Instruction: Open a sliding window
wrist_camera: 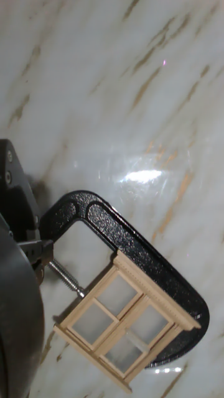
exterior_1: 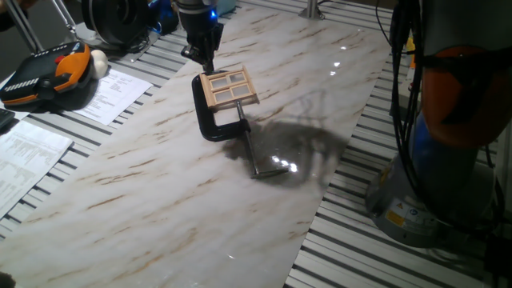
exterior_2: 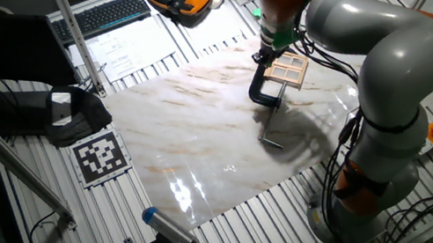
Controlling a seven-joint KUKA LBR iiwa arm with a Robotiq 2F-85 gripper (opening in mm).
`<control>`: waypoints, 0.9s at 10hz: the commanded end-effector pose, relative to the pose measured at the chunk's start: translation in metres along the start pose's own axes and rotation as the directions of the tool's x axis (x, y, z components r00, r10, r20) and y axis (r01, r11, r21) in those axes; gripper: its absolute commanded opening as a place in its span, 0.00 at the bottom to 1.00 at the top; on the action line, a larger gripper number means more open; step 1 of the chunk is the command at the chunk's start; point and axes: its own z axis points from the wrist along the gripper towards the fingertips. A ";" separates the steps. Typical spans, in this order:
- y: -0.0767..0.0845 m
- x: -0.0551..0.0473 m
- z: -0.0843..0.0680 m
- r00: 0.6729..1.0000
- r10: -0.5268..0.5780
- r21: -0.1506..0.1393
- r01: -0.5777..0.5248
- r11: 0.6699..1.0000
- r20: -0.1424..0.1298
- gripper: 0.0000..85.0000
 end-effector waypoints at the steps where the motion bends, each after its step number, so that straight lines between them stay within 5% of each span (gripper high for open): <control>1: -0.005 -0.001 0.004 1.000 0.011 0.001 -0.011 1.000 0.000 0.00; 9: -0.037 0.001 0.027 0.993 0.113 0.005 -0.113 0.994 0.015 0.00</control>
